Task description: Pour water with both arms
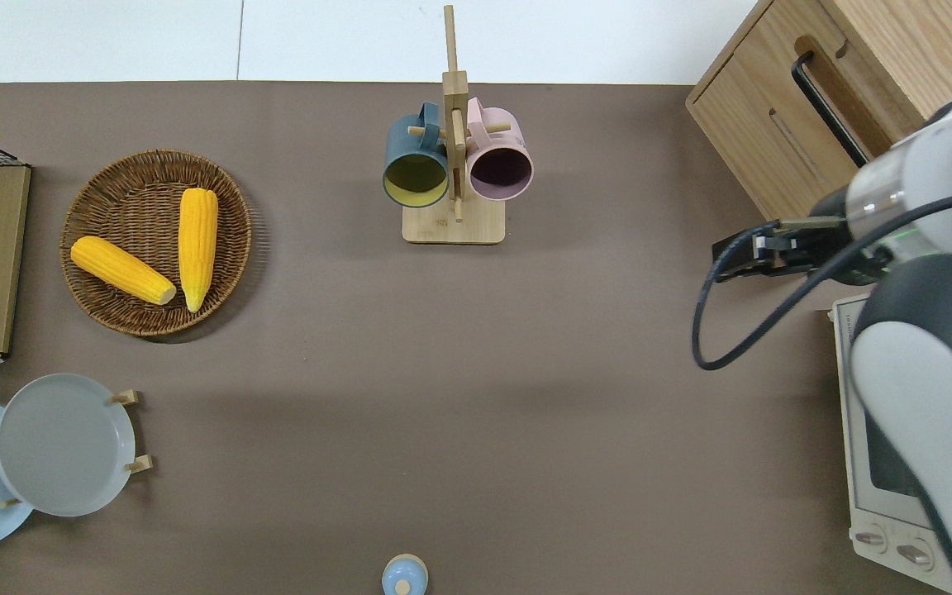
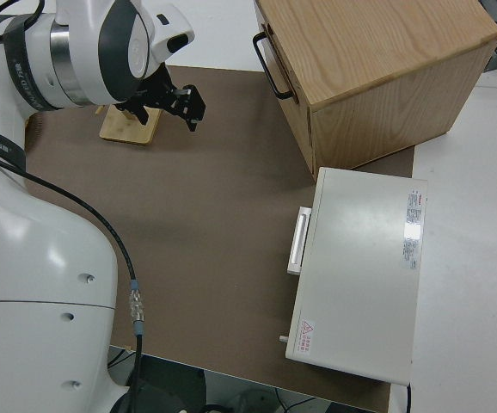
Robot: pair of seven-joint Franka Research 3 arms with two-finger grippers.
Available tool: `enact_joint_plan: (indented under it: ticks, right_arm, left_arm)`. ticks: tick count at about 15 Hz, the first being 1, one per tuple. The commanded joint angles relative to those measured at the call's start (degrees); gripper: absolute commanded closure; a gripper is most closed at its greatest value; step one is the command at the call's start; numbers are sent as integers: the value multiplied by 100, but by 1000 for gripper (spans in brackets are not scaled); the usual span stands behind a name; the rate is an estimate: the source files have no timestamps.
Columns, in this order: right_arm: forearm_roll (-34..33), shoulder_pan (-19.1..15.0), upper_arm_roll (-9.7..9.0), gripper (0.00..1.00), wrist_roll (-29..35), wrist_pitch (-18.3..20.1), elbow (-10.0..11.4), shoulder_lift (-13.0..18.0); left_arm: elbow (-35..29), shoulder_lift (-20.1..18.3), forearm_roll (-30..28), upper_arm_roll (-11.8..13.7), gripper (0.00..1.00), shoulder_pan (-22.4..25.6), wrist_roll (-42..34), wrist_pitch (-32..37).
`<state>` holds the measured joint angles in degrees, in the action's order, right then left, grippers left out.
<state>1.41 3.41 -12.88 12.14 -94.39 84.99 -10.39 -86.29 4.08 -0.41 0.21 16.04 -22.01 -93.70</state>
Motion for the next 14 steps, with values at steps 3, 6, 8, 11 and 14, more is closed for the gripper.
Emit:
enact_joint_plan:
  ticks: [3, 6, 8, 11, 14]
  right_arm:
    - [-18, 415, 22, 9, 157, -1062, 228, -454]
    - [-245, 573, 22, 9, 157, -1897, 202, -893]
    - [-456, 704, 22, 9, 157, -2450, 176, -1122]
    - [-869, 767, 22, 9, 148, -3268, 158, -1412]
    - [-1291, 767, 14, 9, 113, -3954, 27, -1694]
  left_arm:
    - [-2, 137, -3, -47, 7, 768, -1067, -210]
    - [25, 242, -29, -47, 5, 1180, -1507, -447]
    - [34, 313, -56, -38, 7, 1392, -1849, -640]
    - [25, 435, -231, -38, 7, 1699, -2097, -1053]
    - [16, 567, -608, -47, 7, 1910, -2343, -1562]
